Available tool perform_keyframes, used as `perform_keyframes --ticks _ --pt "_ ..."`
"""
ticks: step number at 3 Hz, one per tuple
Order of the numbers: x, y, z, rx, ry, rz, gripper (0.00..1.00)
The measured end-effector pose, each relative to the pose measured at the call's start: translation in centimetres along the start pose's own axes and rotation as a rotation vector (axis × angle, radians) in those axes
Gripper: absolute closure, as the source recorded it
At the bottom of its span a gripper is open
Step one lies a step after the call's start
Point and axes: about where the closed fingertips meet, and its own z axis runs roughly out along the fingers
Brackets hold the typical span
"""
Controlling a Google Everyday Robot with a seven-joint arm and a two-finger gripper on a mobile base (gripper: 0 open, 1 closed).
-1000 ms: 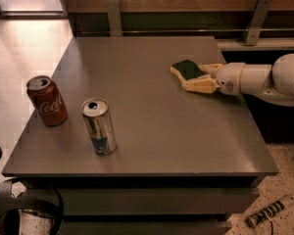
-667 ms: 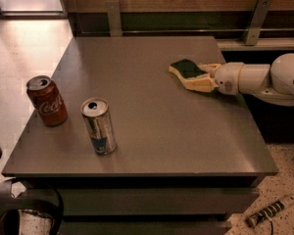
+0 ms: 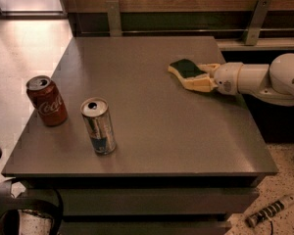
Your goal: Move sponge near coke can
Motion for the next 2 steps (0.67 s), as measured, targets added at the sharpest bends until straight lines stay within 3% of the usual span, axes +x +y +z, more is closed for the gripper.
perform_keyframes --ticks 2 --pt "-0.05 0.02 0.0 -0.001 0.001 -0.001 1.0"
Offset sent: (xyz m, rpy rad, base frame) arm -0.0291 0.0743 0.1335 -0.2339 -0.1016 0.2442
